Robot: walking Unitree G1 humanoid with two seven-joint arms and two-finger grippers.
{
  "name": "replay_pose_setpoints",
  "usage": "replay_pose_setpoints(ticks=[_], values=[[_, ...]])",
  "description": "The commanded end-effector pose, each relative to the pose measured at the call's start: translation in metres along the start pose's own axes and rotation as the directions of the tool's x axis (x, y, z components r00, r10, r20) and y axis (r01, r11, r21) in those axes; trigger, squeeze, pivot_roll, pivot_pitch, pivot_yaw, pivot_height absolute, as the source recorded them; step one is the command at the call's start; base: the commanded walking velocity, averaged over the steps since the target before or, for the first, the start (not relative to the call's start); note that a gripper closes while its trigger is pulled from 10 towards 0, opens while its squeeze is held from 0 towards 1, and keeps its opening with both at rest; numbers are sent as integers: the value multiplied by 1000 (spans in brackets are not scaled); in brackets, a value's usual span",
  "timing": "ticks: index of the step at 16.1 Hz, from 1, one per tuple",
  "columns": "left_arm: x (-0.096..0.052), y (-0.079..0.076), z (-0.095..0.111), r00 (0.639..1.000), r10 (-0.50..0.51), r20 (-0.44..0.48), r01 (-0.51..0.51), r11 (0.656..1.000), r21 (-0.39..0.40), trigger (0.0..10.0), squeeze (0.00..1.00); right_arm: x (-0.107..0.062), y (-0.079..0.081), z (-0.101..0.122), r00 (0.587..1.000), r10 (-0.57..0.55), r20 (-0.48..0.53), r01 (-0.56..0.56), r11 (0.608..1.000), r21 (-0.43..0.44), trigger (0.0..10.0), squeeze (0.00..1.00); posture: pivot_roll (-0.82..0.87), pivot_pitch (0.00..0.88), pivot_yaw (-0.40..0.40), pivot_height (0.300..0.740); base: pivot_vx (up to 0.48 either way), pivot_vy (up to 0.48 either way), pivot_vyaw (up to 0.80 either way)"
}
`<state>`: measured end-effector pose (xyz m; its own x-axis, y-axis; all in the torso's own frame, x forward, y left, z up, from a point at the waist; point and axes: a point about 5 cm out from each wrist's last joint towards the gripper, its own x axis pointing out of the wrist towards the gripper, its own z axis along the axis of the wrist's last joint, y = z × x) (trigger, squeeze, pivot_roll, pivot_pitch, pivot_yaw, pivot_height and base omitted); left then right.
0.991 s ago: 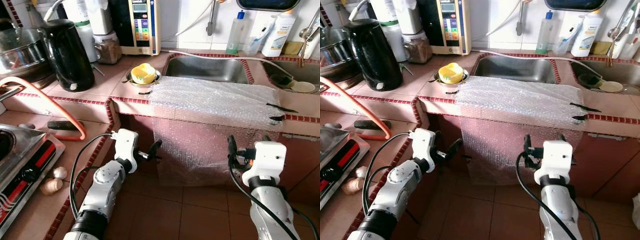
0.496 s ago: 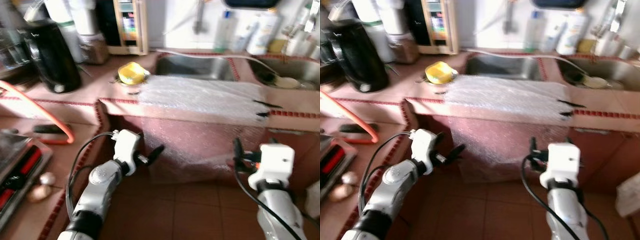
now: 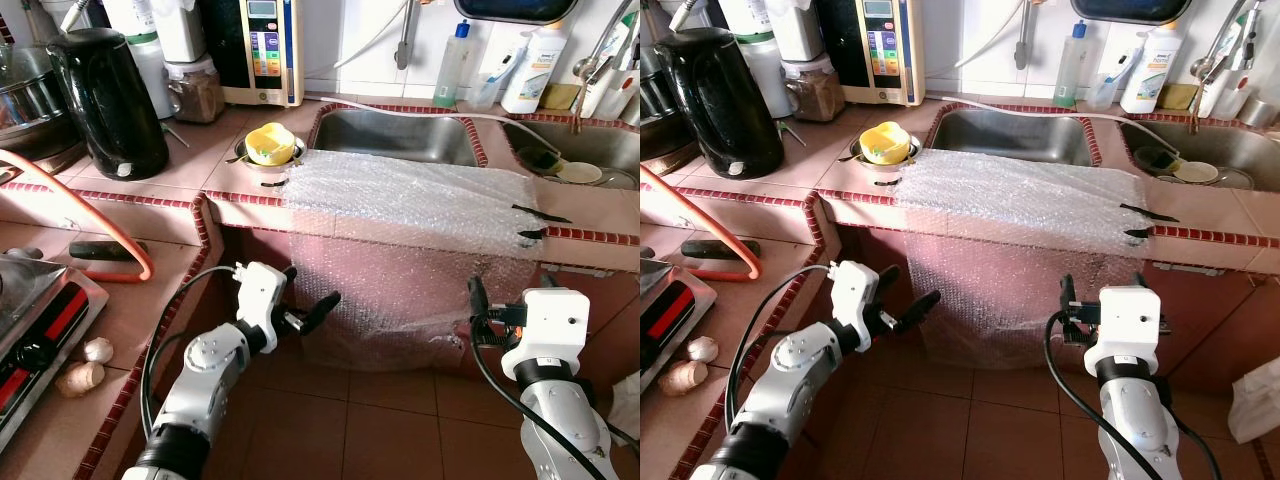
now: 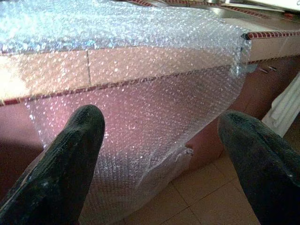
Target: Kitchen organization
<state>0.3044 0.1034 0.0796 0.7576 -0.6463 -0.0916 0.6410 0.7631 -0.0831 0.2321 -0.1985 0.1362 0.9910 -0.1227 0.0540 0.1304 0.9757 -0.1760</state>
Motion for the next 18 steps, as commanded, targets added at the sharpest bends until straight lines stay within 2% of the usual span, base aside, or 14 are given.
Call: replay_pose_setpoints(ticks=[1, 7, 18], values=[[-1, 0, 3, 1000, 15, 15, -15, 1000, -7, 10000, 0, -1, -1, 5, 1000, -5, 15, 5, 1000, 1, 10000, 0, -110, 1, 17, 740, 0, 0, 0], [-2, -2, 1, 998, 58, 13, -58, 998, -15, 10000, 0, 1, 4, 5, 1000, -3, 14, 3, 1000, 8, 10000, 0, -99, 0, 21, 740, 40, 0, 0], [-2, 0, 3, 998, 59, 12, -59, 998, -5, 10000, 0, 2, 7, 3, 1000, -10, 12, 10, 1000, 10, 10000, 0, -95, 0, 33, 740, 0, 0, 0]])
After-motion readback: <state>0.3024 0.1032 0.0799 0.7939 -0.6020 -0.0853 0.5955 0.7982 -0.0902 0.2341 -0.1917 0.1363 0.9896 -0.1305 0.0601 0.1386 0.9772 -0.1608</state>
